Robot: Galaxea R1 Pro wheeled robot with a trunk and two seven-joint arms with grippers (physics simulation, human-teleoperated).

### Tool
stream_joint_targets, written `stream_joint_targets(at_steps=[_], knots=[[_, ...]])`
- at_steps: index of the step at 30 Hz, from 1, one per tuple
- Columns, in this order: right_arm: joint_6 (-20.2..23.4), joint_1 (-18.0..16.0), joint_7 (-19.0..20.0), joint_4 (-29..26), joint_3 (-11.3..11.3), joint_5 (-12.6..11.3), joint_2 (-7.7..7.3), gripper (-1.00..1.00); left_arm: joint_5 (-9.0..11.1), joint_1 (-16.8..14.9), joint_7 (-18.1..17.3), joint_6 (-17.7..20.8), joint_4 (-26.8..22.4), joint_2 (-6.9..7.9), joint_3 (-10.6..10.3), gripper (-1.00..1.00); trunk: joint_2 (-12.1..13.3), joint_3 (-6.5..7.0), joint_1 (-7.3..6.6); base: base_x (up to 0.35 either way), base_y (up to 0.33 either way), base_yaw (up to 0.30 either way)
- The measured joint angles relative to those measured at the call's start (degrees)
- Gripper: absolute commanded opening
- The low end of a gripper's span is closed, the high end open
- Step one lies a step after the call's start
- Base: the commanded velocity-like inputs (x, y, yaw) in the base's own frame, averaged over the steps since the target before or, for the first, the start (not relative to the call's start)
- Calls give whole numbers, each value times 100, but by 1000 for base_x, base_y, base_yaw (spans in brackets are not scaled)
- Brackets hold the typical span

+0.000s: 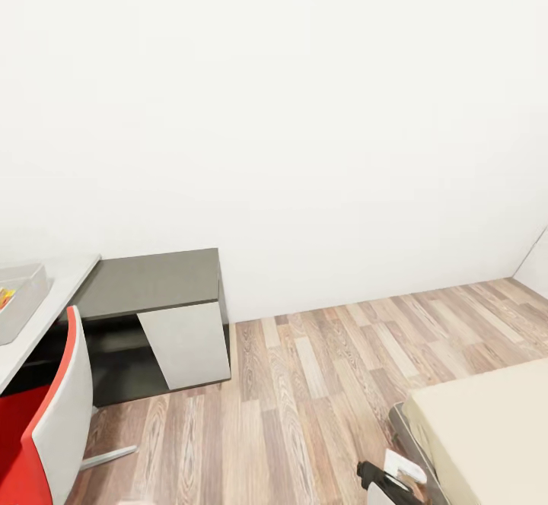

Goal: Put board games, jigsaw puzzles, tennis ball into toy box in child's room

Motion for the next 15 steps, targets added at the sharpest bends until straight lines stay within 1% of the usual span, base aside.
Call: stream_joint_targets(at_steps=[3,7,9,15], knots=[[31,7,-2,78,-1,251,171,100,18,281,319,-50,17,1,2,100,0,-10,0,0,0,0],[59,11,-4,385,-3,347,308,100,23,508,457,-64,26,5,1,100,0,-35,0,0,0,0],[102,12,-5,591,-3,362,335,100,29,583,480,-66,36,7,1,100,0,-52,1,0,0,0],[183,19,-6,961,-9,371,352,100,35,738,494,-66,53,29,1,100,0,-106,1,0,0,0]])
